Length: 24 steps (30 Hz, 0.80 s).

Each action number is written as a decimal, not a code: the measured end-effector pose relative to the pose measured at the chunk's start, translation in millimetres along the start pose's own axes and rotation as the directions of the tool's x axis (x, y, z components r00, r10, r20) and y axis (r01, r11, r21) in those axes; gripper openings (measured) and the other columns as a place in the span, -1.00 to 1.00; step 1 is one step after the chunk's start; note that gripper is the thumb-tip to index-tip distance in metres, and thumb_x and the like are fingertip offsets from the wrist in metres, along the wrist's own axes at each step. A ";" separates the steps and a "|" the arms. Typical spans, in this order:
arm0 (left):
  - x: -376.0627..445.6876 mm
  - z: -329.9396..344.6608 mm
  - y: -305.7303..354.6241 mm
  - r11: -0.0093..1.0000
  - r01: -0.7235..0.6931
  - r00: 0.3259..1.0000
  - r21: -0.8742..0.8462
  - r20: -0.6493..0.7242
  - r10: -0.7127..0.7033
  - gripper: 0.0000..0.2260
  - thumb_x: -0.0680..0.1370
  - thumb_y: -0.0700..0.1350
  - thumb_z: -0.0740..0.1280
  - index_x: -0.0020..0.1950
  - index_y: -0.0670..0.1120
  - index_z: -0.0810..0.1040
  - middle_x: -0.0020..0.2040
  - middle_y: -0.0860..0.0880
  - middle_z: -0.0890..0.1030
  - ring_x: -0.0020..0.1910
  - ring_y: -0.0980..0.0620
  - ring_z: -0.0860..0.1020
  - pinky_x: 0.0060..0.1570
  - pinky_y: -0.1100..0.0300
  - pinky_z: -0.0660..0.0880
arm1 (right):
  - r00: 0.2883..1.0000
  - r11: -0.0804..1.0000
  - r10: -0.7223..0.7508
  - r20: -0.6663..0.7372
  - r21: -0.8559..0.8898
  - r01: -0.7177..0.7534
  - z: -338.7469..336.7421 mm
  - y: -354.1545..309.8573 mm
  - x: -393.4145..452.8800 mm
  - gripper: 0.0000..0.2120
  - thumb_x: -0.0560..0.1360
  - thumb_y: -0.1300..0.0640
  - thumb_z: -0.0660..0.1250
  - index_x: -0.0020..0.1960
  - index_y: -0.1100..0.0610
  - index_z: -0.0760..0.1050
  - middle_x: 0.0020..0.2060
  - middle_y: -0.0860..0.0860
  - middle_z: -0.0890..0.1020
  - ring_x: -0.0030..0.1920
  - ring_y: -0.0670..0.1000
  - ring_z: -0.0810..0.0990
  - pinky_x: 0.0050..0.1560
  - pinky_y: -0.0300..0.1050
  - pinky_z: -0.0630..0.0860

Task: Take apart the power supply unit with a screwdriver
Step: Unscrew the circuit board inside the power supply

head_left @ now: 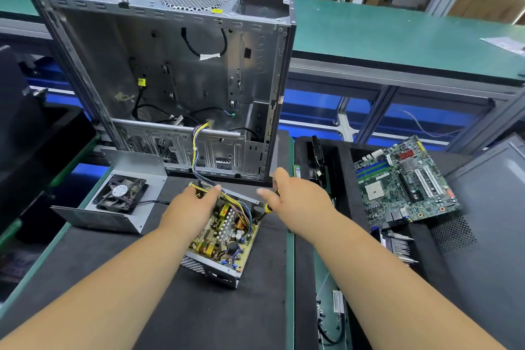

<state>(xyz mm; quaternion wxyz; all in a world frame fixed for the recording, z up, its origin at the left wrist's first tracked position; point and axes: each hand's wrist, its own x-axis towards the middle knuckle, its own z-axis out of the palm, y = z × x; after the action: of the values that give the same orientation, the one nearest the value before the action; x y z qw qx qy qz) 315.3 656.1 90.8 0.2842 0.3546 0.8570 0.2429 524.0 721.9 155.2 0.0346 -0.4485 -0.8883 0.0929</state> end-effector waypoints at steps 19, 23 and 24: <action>-0.9 0.0 1.7 1.000 0.004 1.000 0.023 0.006 -0.004 -0.32 0.54 0.37 0.09 0.40 -0.15 0.37 0.28 -0.18 0.52 0.24 -0.21 0.47 0.23 -0.13 0.42 | 0.998 0.999 -0.042 -0.053 0.022 0.043 -1.4 7.7 2.2 -0.64 0.64 -0.20 0.08 0.06 0.06 0.48 -0.21 -0.01 0.59 -0.14 0.08 0.56 -0.13 -0.01 0.51; -1.8 -0.3 2.1 1.000 0.002 1.000 0.029 0.007 -0.003 -0.32 0.55 0.37 0.09 0.41 -0.14 0.35 0.31 -0.17 0.51 0.27 -0.21 0.46 0.25 -0.14 0.41 | 0.998 0.991 -0.028 -0.049 0.132 0.034 3.6 5.3 3.1 -0.81 0.65 -0.03 0.18 0.11 0.09 0.36 -0.29 -0.02 0.53 -0.28 0.05 0.48 -0.32 -0.05 0.37; -2.0 -0.2 2.0 1.000 0.000 1.000 0.027 0.007 -0.001 -0.31 0.55 0.37 0.09 0.42 -0.14 0.35 0.31 -0.17 0.50 0.27 -0.21 0.46 0.26 -0.15 0.41 | 0.999 0.985 -0.014 -0.046 0.172 0.022 3.8 5.7 2.3 -0.84 0.64 0.00 0.21 0.11 0.07 0.32 -0.32 -0.04 0.50 -0.33 0.01 0.44 -0.38 -0.10 0.30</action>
<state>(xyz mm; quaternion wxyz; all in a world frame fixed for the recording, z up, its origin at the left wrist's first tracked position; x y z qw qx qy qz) 317.2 655.8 92.9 0.2827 0.3590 0.8592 0.2302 526.6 726.6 150.3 0.0939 -0.4378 -0.8799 0.1594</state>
